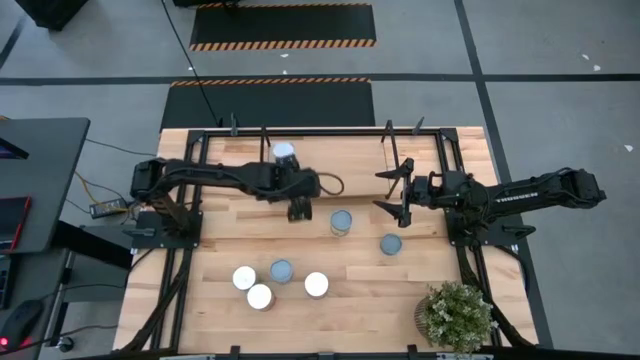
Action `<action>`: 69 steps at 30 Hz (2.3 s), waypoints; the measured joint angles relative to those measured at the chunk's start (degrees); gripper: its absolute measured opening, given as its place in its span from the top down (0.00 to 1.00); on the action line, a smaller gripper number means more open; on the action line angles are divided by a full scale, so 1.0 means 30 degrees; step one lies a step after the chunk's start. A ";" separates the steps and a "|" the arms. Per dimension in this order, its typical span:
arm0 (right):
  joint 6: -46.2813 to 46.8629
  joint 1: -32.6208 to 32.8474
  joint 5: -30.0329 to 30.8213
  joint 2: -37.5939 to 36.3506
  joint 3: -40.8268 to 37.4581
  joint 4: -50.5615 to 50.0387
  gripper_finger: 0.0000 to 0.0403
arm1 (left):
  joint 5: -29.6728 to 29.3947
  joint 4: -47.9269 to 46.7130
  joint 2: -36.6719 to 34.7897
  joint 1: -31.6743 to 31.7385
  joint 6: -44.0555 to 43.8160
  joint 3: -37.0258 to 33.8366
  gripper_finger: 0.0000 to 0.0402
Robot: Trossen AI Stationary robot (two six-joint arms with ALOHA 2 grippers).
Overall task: Pick and place cans onto a shelf
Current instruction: Put the canned oranges on the shelf
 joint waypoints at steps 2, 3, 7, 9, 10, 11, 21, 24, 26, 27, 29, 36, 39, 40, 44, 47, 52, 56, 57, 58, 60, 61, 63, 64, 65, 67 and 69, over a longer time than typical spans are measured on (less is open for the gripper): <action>-0.0043 0.0041 0.0000 0.0129 0.0006 -0.0410 0.08 | 0.3075 0.0513 -0.0250 -0.0492 -0.0127 0.0015 0.03; -0.0049 0.0106 0.0000 0.0344 0.0006 -0.0459 0.08 | 0.4120 0.0465 -0.0298 -0.0774 -0.0565 0.0015 0.03; -0.0361 0.0357 0.0007 0.1545 0.0409 -0.0712 0.08 | 0.6558 -0.0362 -0.0300 -0.1722 -0.2859 0.0008 0.03; -0.0583 0.0423 0.0138 0.2296 0.0839 -0.0744 0.08 | 0.6616 -0.0837 -0.0300 -0.2296 -0.3795 0.0008 0.03; -0.0663 0.0423 0.0138 0.2781 0.1140 -0.0726 0.08 | 0.6612 -0.1192 -0.0300 -0.2610 -0.4245 0.0008 0.03; -0.0683 0.0423 0.0159 0.3248 0.1347 -0.0745 0.08 | 0.6626 -0.1666 -0.0320 -0.2922 -0.4713 0.0008 0.03; -0.0830 0.0495 0.0189 0.6737 0.3096 -0.0764 0.08 | 0.8468 -0.5171 -0.2572 -0.5640 -1.2278 -0.0005 0.03; -0.1026 0.0620 0.0181 0.7122 0.3285 -0.0816 0.08 | 0.9008 -0.6829 -0.2835 -0.6924 -1.4762 0.0001 0.03; -0.1171 0.0699 0.0189 0.7183 0.3384 -0.0761 0.08 | 0.9070 -0.8346 -0.2815 -0.7894 -1.6144 -0.0002 0.03; -0.1194 0.0739 0.0189 0.7161 0.3387 -0.0757 0.08 | 0.9053 -0.9135 -0.2813 -0.8409 -1.6785 -0.0072 0.03; -0.1194 0.0786 0.0182 0.7025 0.3387 -0.0787 0.08 | 0.9049 -1.0181 -0.2810 -0.9307 -1.8045 -0.0433 0.03; -0.1150 0.0912 0.0168 0.6941 0.3387 -0.0739 0.08 | 1.0509 -1.0823 -0.3078 -1.2240 -2.2008 -0.1716 0.03; -0.1128 0.0933 0.0170 0.6941 0.3387 -0.0711 0.08 | 1.0182 -1.1669 -0.3526 -1.3228 -2.3719 -0.1711 0.03; -0.1108 0.0933 0.0165 0.6941 0.3387 -0.0710 0.08 | 0.9860 -1.2104 -0.3707 -1.3605 -2.4250 -0.1711 0.03; -0.1056 0.0933 0.0160 0.6941 0.3387 -0.0665 0.08 | 0.8553 -1.3253 -0.4217 -1.5076 -2.6287 -0.1905 0.03; -0.1048 0.0933 0.0160 0.6941 0.3387 -0.0588 0.08 | 0.8096 -1.1664 -0.4851 -1.6059 -2.7865 -0.3436 0.03; -0.1048 0.0933 0.0138 0.6941 0.3387 -0.0429 0.08 | 0.7840 -0.5748 -0.5312 -1.7145 -2.8443 -0.7374 0.03; -0.1017 0.0933 0.0038 0.6941 0.3380 -0.0161 0.08 | 0.7019 -0.2372 -0.5290 -1.6944 -2.6817 -0.9621 0.03; -0.0977 0.0933 0.0029 0.6941 0.3380 -0.0137 0.08 | 0.6888 -0.1886 -0.5285 -1.6816 -2.6302 -1.0045 0.03; -0.0975 0.0940 -0.0009 0.6941 0.3380 -0.0107 0.08 | 0.6777 -0.1609 -0.5264 -1.6650 -2.5927 -1.0353 0.03; -0.0975 0.0936 -0.0015 0.6941 0.3380 -0.0010 0.08 | 0.6146 -0.1314 -0.5261 -1.6371 -2.5335 -1.0571 0.03; -0.0973 0.0937 -0.0015 0.6941 0.3380 -0.0012 0.08 | 0.5793 -0.1124 -0.5261 -1.6253 -2.4806 -1.0571 0.03; -0.0836 0.0933 -0.0015 0.6941 0.3372 -0.0025 0.08 | 0.5278 -0.0355 -0.5261 -1.6012 -2.3734 -1.0578 0.03; -0.0768 0.0940 -0.0015 0.6941 0.3372 -0.0018 0.08 | 0.4968 0.0135 -0.5261 -1.5925 -2.3207 -1.0578 0.03; -0.0717 0.0940 -0.0015 0.6941 0.3372 -0.0025 0.08 | 0.4628 0.0550 -0.5261 -1.5854 -2.2534 -1.0571 0.03; -0.0684 0.0938 -0.0015 0.6941 0.3372 -0.0023 0.08 | 0.4222 0.1048 -0.5261 -1.5786 -2.1416 -1.0571 0.03; -0.0670 0.0940 -0.0015 0.6941 0.3372 -0.0025 0.08 | 0.3844 0.1257 -0.5261 -1.5749 -2.0888 -1.0571 0.03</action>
